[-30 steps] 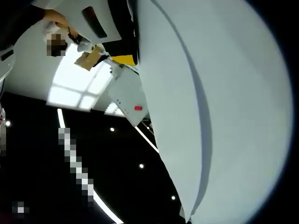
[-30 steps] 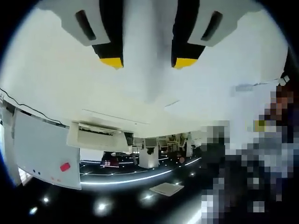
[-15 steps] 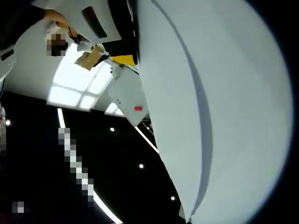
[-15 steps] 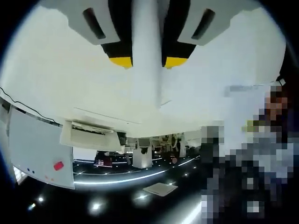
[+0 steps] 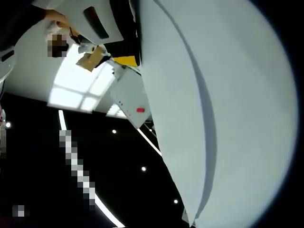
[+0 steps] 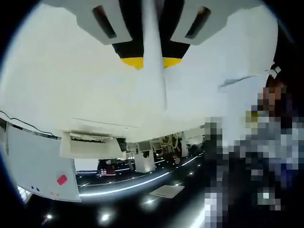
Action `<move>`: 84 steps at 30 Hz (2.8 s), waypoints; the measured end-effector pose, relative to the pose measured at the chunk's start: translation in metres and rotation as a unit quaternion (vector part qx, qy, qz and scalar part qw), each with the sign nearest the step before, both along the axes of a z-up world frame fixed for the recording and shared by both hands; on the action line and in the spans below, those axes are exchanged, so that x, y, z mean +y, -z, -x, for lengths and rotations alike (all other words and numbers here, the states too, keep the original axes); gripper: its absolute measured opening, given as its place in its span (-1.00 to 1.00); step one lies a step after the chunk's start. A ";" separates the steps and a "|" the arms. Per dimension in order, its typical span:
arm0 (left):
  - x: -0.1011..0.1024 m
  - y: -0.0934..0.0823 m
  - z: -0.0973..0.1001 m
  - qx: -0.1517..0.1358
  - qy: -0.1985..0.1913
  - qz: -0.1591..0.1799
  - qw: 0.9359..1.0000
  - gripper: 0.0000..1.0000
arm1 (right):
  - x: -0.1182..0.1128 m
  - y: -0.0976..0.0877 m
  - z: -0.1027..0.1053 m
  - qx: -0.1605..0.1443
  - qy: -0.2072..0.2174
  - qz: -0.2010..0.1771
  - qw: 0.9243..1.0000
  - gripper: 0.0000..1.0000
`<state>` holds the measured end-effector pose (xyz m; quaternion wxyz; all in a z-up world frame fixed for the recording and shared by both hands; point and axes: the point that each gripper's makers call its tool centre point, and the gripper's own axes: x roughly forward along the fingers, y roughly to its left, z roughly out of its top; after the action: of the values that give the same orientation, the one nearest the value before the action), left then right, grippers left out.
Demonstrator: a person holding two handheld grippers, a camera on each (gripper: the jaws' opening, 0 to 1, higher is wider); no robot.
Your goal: Organize the stack of printing papers by aligning and flattening the scattered papers on the table
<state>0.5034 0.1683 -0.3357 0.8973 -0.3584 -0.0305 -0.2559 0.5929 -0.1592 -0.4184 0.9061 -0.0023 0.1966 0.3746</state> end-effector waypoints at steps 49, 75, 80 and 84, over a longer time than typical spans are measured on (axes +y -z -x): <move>0.002 0.002 -0.002 0.007 -0.002 0.004 1.000 -0.85 | -0.035 -0.097 -0.016 -0.103 0.058 -0.186 0.975 -1.00; 0.001 0.000 0.000 0.003 -0.002 0.004 1.000 -0.85 | -0.008 -0.180 0.004 -0.164 0.046 -0.249 0.954 -1.00; 0.001 0.000 0.000 0.002 -0.001 0.004 1.000 -0.85 | -0.004 -0.193 0.008 -0.168 0.040 -0.270 0.947 -1.00; 0.001 0.000 0.000 0.002 -0.002 0.003 1.000 -0.85 | 0.000 -0.206 0.014 -0.174 0.033 -0.294 0.939 -1.00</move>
<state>0.5036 0.1694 -0.3361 0.8967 -0.3616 -0.0305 -0.2536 0.5787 -0.1589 -0.2122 0.8984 0.2054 -0.0828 0.3793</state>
